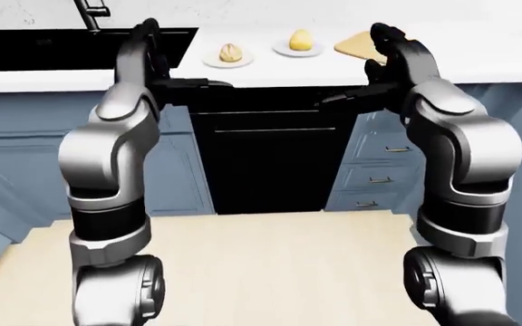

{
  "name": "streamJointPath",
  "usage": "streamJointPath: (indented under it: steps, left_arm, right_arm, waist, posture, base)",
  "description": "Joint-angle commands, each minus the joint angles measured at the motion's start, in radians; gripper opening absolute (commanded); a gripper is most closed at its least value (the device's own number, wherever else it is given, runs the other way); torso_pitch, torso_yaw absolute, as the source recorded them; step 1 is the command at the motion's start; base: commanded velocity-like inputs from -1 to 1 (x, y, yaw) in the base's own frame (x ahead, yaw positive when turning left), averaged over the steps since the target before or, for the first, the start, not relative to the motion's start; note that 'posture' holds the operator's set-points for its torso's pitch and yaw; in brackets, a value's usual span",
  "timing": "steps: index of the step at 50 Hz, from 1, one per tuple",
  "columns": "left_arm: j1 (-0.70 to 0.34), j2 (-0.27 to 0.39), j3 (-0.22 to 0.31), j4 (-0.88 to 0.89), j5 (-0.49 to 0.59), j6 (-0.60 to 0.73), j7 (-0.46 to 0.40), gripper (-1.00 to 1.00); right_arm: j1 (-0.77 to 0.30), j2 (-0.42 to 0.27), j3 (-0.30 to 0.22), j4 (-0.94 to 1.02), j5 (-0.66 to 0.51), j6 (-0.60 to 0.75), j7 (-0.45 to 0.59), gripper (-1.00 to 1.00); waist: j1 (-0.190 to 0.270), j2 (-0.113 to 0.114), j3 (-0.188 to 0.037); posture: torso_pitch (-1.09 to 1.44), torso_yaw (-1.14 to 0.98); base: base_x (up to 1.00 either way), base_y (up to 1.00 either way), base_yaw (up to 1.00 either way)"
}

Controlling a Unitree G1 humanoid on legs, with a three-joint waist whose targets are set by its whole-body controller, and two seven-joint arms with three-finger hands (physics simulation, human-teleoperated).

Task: Place all breads on the cutting board.

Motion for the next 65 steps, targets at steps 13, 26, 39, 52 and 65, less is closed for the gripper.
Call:
streamJointPath:
  steps: [13, 26, 39, 52, 65]
  left_arm:
    - [-0.131, 0.056, 0.014, 0.05, -0.043, -0.012, 0.013, 1.0]
    - [-0.134, 0.072, 0.015, 0.034, -0.061, 0.013, 0.019, 1.0]
    - [-0.154, 0.071, 0.015, 0.028, -0.07, 0.036, 0.03, 1.0]
    - [-0.144, 0.079, 0.024, 0.03, -0.084, 0.028, 0.03, 1.0]
    - [-0.136, 0.079, 0.016, 0.022, -0.087, 0.031, 0.034, 1.0]
  right_arm:
    - [-0.16, -0.049, 0.0, 0.057, -0.04, -0.002, 0.05, 1.0]
    - [-0.176, -0.044, -0.007, 0.068, -0.036, 0.007, 0.049, 1.0]
    - [-0.181, -0.05, -0.004, 0.061, -0.027, 0.019, 0.048, 1.0]
    - [-0.222, -0.044, 0.01, 0.11, -0.038, 0.004, 0.056, 1.0]
    - [-0.212, -0.046, 0.003, 0.091, -0.038, 0.016, 0.065, 1.0]
  waist:
    - [-0.001, 0.004, -0.022]
    - [-0.005, 0.01, -0.033]
    - [-0.009, 0.044, -0.021]
    - [0.005, -0.05, -0.022]
    - [-0.016, 0.083, -0.025]
  posture:
    - [0.0, 0.0]
    - [0.0, 0.0]
    - [0.0, 0.0]
    - [0.0, 0.0]
    - [0.0, 0.0]
  base:
    - [0.0, 0.0, 0.0]
    - [0.05, 0.0, 0.0]
    - [0.16, 0.0, 0.0]
    - [0.19, 0.0, 0.0]
    - [0.19, 0.0, 0.0]
